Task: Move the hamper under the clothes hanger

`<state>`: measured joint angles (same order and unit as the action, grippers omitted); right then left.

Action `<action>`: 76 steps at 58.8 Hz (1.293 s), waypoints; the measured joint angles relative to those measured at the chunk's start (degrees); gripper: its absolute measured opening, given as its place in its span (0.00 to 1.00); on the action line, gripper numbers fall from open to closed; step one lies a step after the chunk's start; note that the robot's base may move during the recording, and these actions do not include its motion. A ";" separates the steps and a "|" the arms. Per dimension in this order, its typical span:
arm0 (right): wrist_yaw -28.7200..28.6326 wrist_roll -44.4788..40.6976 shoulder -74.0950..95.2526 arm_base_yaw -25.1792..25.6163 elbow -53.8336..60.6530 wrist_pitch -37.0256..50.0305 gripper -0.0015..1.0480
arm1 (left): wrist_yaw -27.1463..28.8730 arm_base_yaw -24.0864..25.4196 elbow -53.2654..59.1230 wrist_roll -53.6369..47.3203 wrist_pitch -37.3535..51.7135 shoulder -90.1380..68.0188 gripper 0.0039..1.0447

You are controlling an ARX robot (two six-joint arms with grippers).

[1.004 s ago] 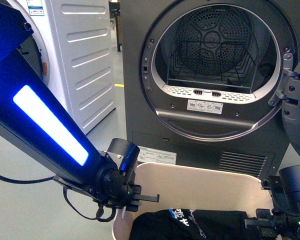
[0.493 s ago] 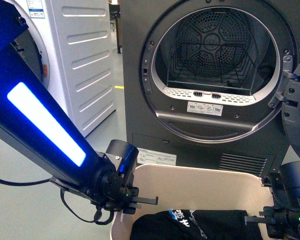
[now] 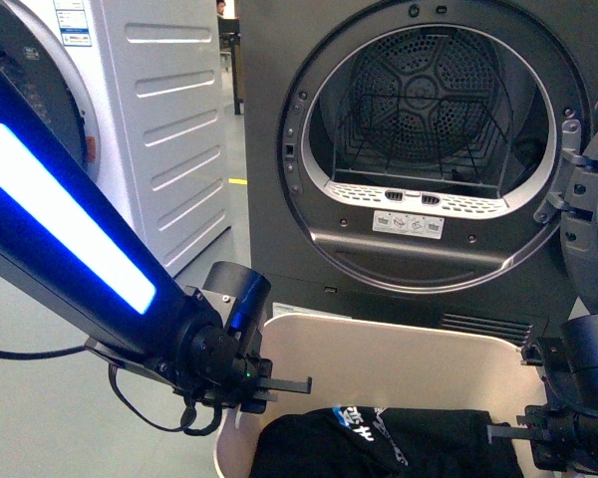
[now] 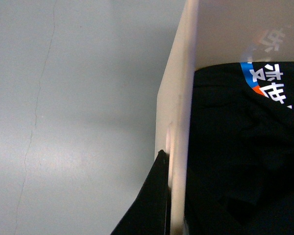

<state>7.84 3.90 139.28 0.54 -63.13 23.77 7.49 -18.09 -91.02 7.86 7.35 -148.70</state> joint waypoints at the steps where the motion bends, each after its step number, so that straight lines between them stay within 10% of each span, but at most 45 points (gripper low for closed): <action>1: 0.00 0.00 0.00 -0.02 0.00 0.00 0.03 | 0.02 0.00 0.04 0.00 0.00 0.00 0.04; 76: -0.17 0.00 0.00 -0.24 0.04 0.28 0.03 | 0.04 0.28 0.20 -0.20 0.17 0.11 0.04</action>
<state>7.66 3.90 139.28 0.30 -63.09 24.05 7.53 -17.80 -90.83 7.66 7.53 -148.59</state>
